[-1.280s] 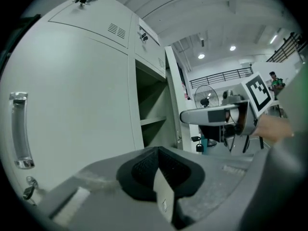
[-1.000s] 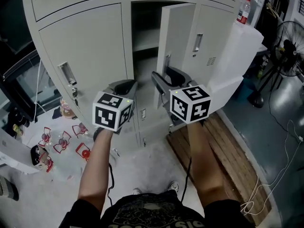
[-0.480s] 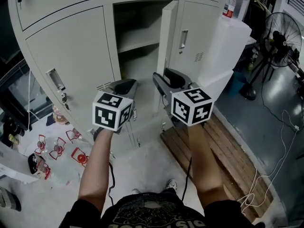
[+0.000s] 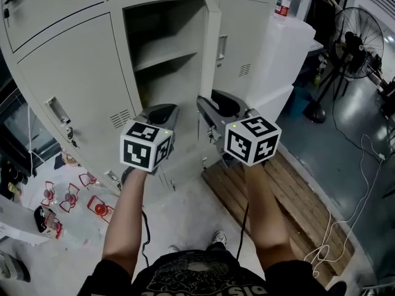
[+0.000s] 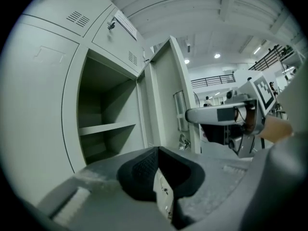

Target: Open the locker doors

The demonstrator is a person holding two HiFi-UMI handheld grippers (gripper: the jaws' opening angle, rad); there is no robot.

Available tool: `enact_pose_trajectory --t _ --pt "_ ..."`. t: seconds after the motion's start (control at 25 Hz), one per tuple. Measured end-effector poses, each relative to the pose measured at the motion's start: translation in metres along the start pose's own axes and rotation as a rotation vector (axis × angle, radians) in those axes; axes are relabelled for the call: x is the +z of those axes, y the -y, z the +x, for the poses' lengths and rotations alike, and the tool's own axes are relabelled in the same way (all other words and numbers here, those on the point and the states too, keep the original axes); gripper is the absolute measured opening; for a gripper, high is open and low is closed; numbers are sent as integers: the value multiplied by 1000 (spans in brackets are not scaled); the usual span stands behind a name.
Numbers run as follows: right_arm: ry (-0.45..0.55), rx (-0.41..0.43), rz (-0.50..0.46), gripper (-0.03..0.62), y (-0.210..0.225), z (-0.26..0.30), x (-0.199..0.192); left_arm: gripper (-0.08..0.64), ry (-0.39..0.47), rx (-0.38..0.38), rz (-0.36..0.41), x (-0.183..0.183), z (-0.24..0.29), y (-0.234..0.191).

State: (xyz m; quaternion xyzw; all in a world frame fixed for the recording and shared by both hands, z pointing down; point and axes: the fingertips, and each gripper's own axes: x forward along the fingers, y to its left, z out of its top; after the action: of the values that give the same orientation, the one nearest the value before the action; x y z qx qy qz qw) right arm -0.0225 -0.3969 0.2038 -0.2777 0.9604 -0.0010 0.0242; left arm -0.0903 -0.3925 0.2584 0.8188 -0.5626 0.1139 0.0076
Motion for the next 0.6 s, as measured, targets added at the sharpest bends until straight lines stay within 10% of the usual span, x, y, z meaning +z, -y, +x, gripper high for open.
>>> enact_pose_trajectory --t 0.6 --pt "19 -31 5 141 48 -42 3 3 3 -66 14 14 46 45"
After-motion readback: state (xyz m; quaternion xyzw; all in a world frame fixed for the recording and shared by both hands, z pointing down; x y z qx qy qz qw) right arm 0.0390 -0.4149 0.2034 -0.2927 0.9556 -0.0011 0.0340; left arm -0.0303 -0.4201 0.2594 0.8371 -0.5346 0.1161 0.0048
